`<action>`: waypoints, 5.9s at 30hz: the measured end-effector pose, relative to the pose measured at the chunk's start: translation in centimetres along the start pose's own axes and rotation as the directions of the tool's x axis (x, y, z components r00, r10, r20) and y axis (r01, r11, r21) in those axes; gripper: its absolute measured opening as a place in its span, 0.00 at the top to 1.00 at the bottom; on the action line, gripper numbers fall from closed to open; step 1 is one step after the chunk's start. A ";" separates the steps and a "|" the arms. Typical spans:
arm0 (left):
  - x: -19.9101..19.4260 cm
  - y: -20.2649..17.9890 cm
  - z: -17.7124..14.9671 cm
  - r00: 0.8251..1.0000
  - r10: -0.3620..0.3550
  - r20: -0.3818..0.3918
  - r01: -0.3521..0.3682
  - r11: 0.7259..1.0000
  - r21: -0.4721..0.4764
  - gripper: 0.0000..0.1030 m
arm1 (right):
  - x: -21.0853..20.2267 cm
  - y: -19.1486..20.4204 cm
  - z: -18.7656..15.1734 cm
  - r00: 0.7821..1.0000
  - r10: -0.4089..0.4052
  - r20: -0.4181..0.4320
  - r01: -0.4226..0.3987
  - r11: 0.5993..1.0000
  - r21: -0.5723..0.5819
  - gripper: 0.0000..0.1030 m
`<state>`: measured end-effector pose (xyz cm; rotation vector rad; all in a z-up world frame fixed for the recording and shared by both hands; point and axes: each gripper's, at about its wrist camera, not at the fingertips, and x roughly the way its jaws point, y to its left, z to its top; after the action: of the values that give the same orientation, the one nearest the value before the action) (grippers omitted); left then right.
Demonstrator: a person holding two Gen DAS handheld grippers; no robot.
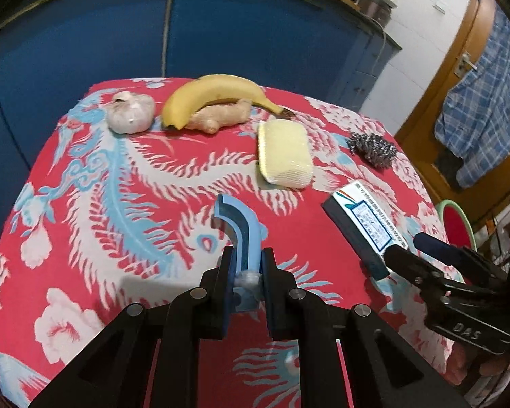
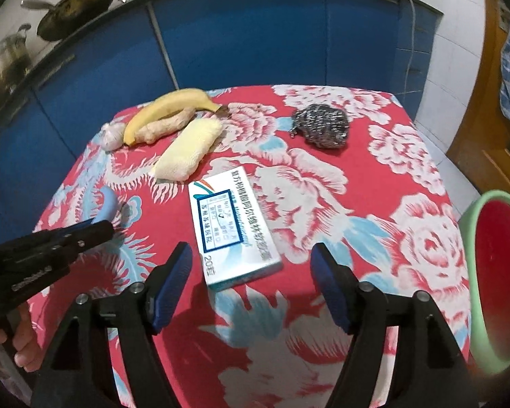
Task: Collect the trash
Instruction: 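Grasp the white printed medicine box with the right tool while the left tool holds the hook, then carry the blue hook and medicine box over the red bucket with both tools, then open the left tool to drop the hook while the right tool releases the box, then move both open tools back over the table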
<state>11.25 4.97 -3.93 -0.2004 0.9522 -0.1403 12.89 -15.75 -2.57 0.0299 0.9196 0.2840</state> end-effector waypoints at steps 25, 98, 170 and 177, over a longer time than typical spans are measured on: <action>-2.6 -3.2 -0.3 0.998 -0.027 0.057 0.025 0.999 0.042 0.86 | -2.8 -0.9 -2.2 0.999 0.022 0.032 -0.024 0.998 0.058 0.44; 4.9 -34.5 -2.4 0.934 -0.293 -0.204 0.356 0.789 0.500 0.86 | -13.7 -28.5 -13.9 0.950 -0.309 0.046 0.201 0.715 0.669 0.41; 2.2 -13.0 4.1 0.996 -0.085 0.008 0.081 0.976 0.202 0.62 | -12.9 -15.3 -6.6 0.960 -0.242 0.140 0.150 0.868 0.474 0.37; 2.5 -10.0 5.4 0.997 0.011 0.078 -0.024 0.984 0.174 0.60 | -11.3 -14.4 -5.4 0.967 -0.227 0.120 0.149 0.877 0.456 0.37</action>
<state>16.82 -4.72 -0.52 -0.0353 0.8602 -0.1980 5.48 -33.05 0.89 0.3809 0.7936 -0.1169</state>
